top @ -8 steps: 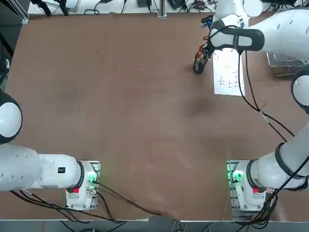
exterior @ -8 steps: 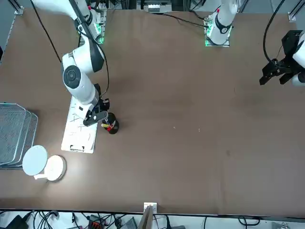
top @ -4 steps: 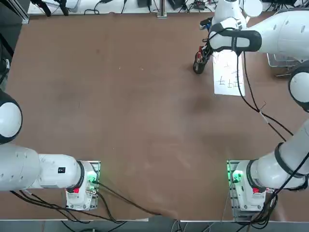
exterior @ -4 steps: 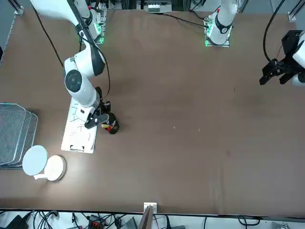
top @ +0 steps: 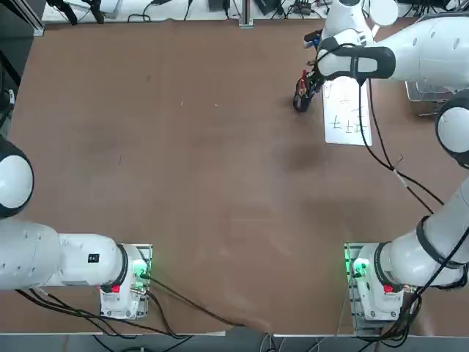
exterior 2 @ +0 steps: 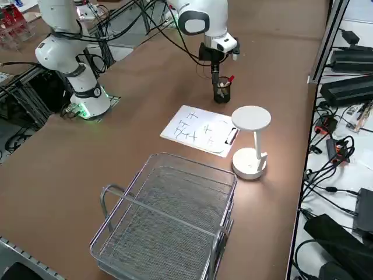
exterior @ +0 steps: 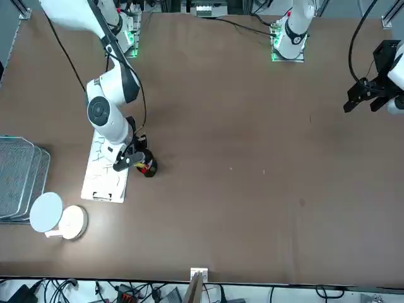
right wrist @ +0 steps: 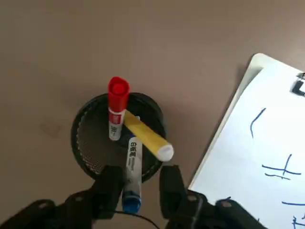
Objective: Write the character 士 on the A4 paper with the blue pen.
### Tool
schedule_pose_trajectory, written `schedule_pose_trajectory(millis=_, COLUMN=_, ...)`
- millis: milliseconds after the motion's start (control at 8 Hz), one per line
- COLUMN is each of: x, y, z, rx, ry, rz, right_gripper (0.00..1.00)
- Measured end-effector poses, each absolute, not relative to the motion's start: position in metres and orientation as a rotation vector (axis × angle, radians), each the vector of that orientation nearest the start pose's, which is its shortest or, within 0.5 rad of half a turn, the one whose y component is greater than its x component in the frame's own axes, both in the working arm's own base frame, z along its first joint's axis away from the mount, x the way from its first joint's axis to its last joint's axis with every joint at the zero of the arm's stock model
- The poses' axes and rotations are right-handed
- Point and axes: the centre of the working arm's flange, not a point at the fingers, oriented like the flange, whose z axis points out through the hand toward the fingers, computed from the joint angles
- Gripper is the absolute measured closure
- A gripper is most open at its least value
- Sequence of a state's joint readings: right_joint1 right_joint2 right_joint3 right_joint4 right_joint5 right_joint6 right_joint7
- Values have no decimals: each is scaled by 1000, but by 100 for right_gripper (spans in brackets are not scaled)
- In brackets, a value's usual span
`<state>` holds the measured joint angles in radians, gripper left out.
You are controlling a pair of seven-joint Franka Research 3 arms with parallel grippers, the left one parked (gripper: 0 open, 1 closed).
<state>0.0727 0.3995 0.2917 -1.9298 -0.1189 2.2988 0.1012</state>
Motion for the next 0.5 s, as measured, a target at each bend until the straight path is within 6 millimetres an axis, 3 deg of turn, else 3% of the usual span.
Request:
schedule_pose_trajectory(millis=250, x=585, y=206, z=288, rx=-3085, ry=-488, rz=20, right_gripper=11)
schedule_pose_trajectory(millis=375, x=587, y=206, z=293, rx=-3084, ry=-488, rz=6, right_gripper=0)
schedule_pose_trajectory(millis=500, x=589, y=206, z=303, rx=-3087, ry=-487, rz=-6, right_gripper=0)
